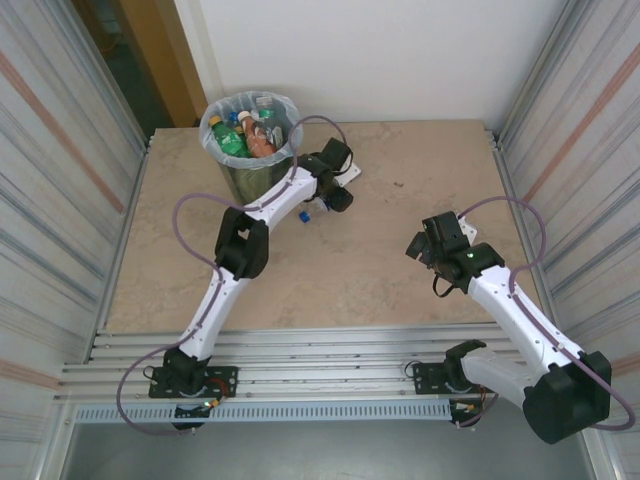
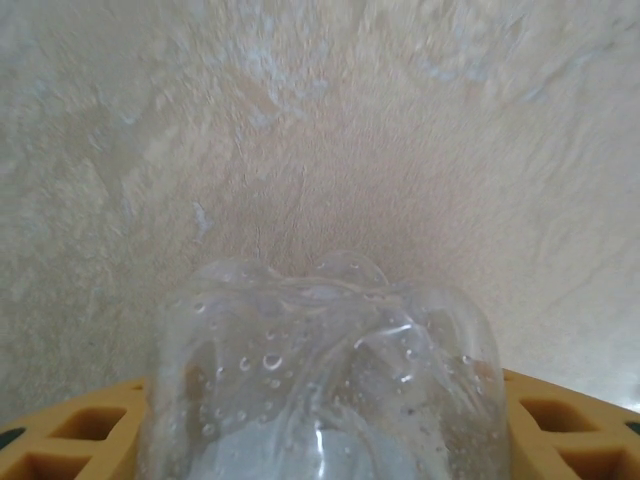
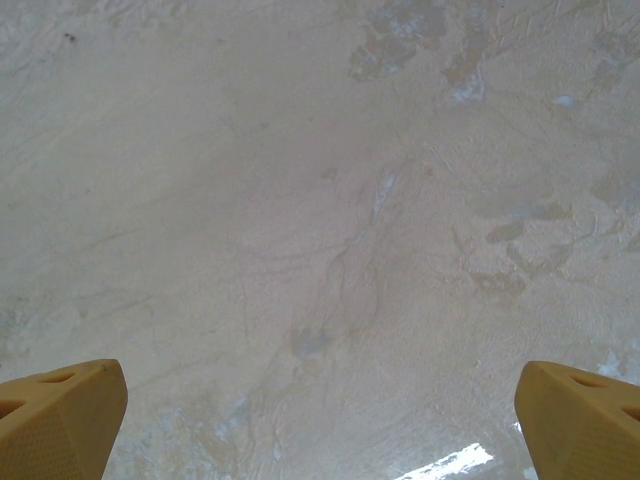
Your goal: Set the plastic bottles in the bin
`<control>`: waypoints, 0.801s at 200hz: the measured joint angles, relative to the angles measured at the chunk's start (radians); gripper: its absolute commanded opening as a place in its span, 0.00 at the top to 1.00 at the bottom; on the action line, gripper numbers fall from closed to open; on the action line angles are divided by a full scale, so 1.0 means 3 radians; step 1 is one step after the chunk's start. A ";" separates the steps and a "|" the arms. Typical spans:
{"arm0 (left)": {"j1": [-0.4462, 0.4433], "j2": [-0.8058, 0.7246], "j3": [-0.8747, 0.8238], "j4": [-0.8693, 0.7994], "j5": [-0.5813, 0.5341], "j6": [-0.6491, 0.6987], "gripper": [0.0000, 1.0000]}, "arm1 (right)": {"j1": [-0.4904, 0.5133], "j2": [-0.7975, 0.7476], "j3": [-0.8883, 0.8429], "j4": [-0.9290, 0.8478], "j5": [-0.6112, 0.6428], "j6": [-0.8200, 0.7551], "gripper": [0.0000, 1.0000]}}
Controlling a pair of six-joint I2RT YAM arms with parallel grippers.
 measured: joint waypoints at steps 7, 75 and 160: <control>-0.0003 -0.0086 -0.0056 0.0028 0.0015 -0.0025 0.63 | 0.0000 -0.0004 0.0000 0.0000 0.0000 0.0000 0.02; -0.0079 -0.1339 -0.0617 0.0640 0.0247 -0.0212 0.63 | 0.0000 -0.0022 -0.0001 0.0004 -0.0001 0.0000 0.02; -0.0045 -0.2401 -0.1687 0.1790 0.0399 -0.0581 0.63 | 0.0000 -0.0022 -0.0001 0.0025 -0.0001 0.0000 0.02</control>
